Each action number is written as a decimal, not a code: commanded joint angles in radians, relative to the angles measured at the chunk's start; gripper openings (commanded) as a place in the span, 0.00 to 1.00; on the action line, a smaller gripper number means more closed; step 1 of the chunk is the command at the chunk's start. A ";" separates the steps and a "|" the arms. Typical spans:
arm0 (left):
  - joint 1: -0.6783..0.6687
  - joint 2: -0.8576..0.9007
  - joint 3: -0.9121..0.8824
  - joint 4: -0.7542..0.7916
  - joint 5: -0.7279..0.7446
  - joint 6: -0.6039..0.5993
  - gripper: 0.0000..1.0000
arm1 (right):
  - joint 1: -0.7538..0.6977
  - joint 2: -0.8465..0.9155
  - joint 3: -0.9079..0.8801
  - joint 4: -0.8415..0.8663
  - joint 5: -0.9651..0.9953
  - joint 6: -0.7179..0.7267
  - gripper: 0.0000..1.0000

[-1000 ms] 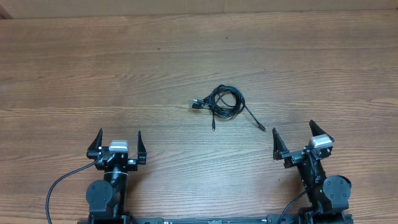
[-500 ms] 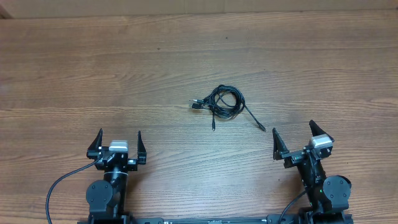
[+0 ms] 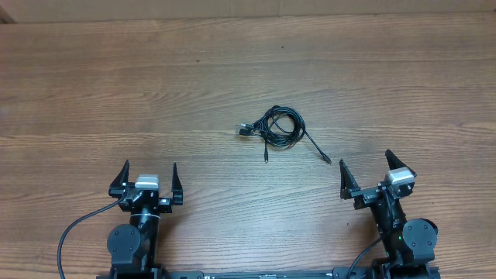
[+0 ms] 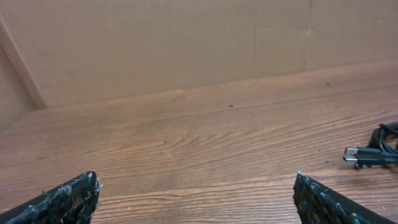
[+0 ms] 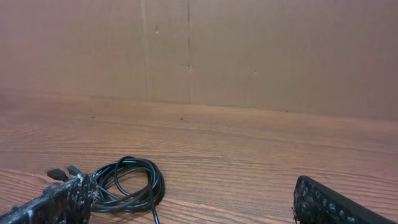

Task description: Untangle cables

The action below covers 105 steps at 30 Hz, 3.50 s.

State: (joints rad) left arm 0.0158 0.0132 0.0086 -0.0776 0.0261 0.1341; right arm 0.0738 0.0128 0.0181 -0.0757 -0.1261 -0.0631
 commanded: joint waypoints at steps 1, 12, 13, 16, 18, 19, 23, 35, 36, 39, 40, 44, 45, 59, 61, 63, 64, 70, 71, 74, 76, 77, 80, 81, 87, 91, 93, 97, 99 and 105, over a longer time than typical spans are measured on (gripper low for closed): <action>0.008 -0.009 0.008 -0.017 0.027 -0.012 0.99 | 0.005 -0.010 -0.010 0.003 0.005 0.004 1.00; 0.008 -0.008 0.148 -0.250 0.029 -0.015 1.00 | 0.005 -0.010 -0.010 0.003 0.005 0.004 1.00; 0.008 -0.008 0.159 -0.266 0.039 -0.015 1.00 | 0.005 -0.010 -0.010 0.003 0.005 0.004 1.00; 0.008 -0.008 0.218 -0.351 0.100 -0.019 1.00 | 0.005 -0.010 -0.010 0.003 0.005 0.004 1.00; 0.008 -0.008 0.266 -0.423 0.130 -0.047 1.00 | 0.005 -0.010 -0.010 0.003 0.005 0.004 1.00; 0.008 -0.004 0.298 -0.465 0.136 -0.064 0.99 | 0.005 -0.010 -0.010 0.003 0.005 0.004 1.00; 0.008 0.037 0.404 -0.570 0.151 -0.071 0.99 | 0.005 -0.010 -0.010 0.003 0.005 0.004 1.00; 0.008 0.406 0.781 -0.877 0.260 -0.071 1.00 | 0.005 -0.010 -0.010 0.003 0.005 0.004 1.00; 0.008 0.442 0.813 -0.908 0.260 -0.071 1.00 | 0.005 -0.010 -0.010 0.003 0.005 0.004 1.00; 0.008 0.541 0.904 -0.991 0.263 -0.071 1.00 | 0.005 -0.010 -0.010 0.003 0.005 0.004 1.00; 0.008 0.571 0.931 -1.014 0.263 -0.071 1.00 | 0.005 -0.010 -0.010 0.003 0.005 0.004 1.00; 0.008 0.678 1.020 -1.088 0.263 -0.079 1.00 | 0.005 -0.010 -0.010 0.003 0.005 0.004 1.00; 0.008 0.702 1.034 -1.100 0.264 -0.080 1.00 | 0.005 -0.010 -0.010 0.003 0.005 0.004 1.00; -0.062 0.945 1.083 -1.173 0.263 -0.089 0.99 | 0.005 -0.010 -0.010 0.003 0.005 0.004 1.00; -0.086 0.986 1.083 -1.161 0.263 -0.089 1.00 | 0.005 -0.010 -0.010 0.003 0.005 0.004 1.00; -0.104 1.023 1.083 -1.146 0.263 -0.089 1.00 | 0.005 -0.010 -0.010 0.003 0.005 0.004 1.00; -0.111 1.042 1.083 -1.138 0.263 -0.089 1.00 | 0.005 -0.010 -0.010 0.003 0.005 0.004 1.00; -0.121 1.137 1.083 -1.102 0.263 -0.090 1.00 | 0.005 -0.010 -0.010 0.003 0.005 0.004 1.00; -0.121 1.155 1.083 -1.094 0.263 -0.090 0.99 | 0.005 -0.010 -0.010 0.003 0.005 0.004 1.00; -0.121 1.206 1.083 -1.083 0.263 -0.090 0.99 | 0.005 -0.010 -0.010 0.003 0.005 0.004 1.00; -0.121 1.235 1.083 -1.073 0.263 -0.090 1.00 | 0.005 -0.010 -0.010 0.003 0.005 0.004 1.00; -0.121 1.253 1.083 -1.068 0.264 -0.090 1.00 | 0.005 -0.010 -0.010 0.003 0.005 0.004 1.00; -0.121 1.307 1.083 -1.054 0.264 -0.129 0.99 | 0.005 -0.010 -0.010 0.003 0.005 0.004 1.00; -0.121 1.322 1.083 -1.048 0.264 -0.144 1.00 | 0.005 -0.010 -0.010 0.003 0.005 0.004 1.00; -0.121 1.370 1.083 -1.010 0.264 -0.150 0.99 | 0.005 -0.010 -0.010 0.003 0.005 0.004 1.00; -0.122 1.372 1.083 -0.978 0.277 -0.148 1.00 | 0.005 -0.010 -0.010 0.003 0.005 0.004 1.00; -0.122 1.372 1.083 -0.968 0.283 -0.148 1.00 | 0.005 -0.010 -0.010 0.003 0.005 0.004 1.00; -0.129 1.372 1.091 -0.958 0.282 -0.117 1.00 | 0.005 -0.010 -0.010 0.003 0.005 0.004 1.00; -0.141 1.372 1.102 -0.958 0.282 -0.107 1.00 | 0.005 -0.010 -0.010 0.003 0.005 0.004 1.00; -0.192 1.372 1.144 -0.952 0.278 -0.103 1.00 | 0.005 -0.010 -0.010 0.003 0.005 0.004 1.00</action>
State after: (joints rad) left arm -0.1516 1.3823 1.1034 -1.0382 0.2893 0.0067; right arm 0.0738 0.0128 0.0181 -0.0761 -0.1261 -0.0631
